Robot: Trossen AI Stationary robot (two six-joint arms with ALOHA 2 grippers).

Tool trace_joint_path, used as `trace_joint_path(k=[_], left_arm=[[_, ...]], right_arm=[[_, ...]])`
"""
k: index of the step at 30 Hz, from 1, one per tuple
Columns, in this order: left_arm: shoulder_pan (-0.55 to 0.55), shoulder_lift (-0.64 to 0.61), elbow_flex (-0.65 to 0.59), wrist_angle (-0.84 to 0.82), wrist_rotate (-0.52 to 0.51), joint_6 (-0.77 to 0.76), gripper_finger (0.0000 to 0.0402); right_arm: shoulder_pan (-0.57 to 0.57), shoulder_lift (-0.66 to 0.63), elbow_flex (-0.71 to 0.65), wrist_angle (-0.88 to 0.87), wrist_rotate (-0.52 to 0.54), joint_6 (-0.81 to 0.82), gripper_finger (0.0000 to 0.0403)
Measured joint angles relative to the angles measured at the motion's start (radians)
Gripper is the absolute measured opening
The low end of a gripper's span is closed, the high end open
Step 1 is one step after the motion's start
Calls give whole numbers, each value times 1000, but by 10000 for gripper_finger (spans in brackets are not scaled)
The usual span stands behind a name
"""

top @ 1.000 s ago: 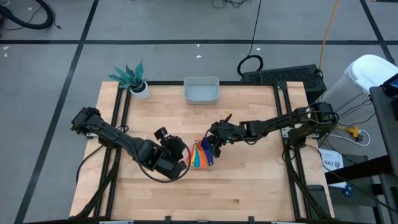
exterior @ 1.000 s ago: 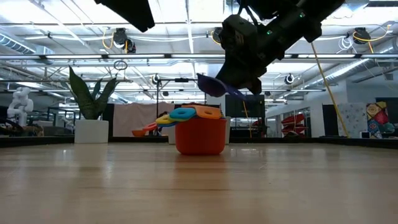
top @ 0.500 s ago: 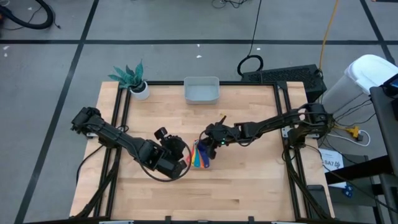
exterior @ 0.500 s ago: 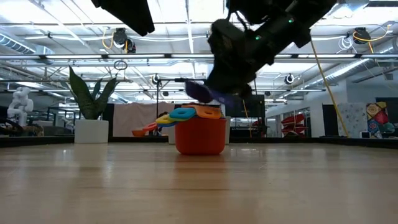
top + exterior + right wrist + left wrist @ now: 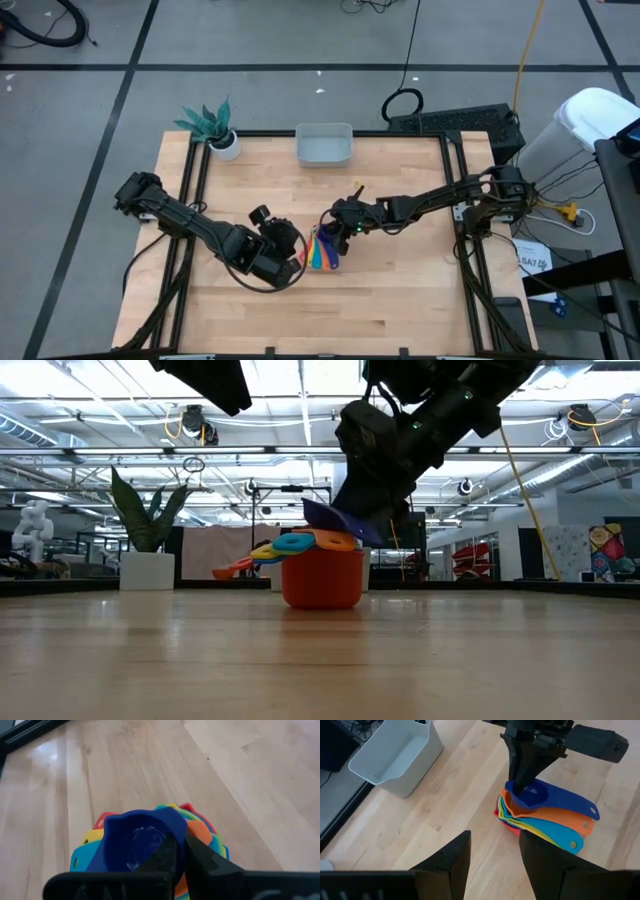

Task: Nest measuring cups in basket
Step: Stack the dark blue measuring cup on top of the orange measuring cup

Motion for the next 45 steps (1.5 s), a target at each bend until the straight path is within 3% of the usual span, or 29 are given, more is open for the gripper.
trace_joint_path(k=[9, 22, 32, 40, 45], left_arm=[[0, 0, 0, 5, 0, 3, 172], [-6, 0, 0, 7, 0, 2, 172], [-14, 0, 0, 2, 0, -9, 172], [-17, 0, -44, -183, 18, -149, 172], [-21, -1, -121, -190, 20, -231, 172]], right_arm=[[0, 0, 0, 12, 0, -8, 18], [-2, 0, 0, 30, 1, 14, 119], [-2, 0, 0, 50, 1, 2, 132], [-2, -134, -1, -190, 105, -137, 132], [44, -254, -1, -330, 159, -180, 128]])
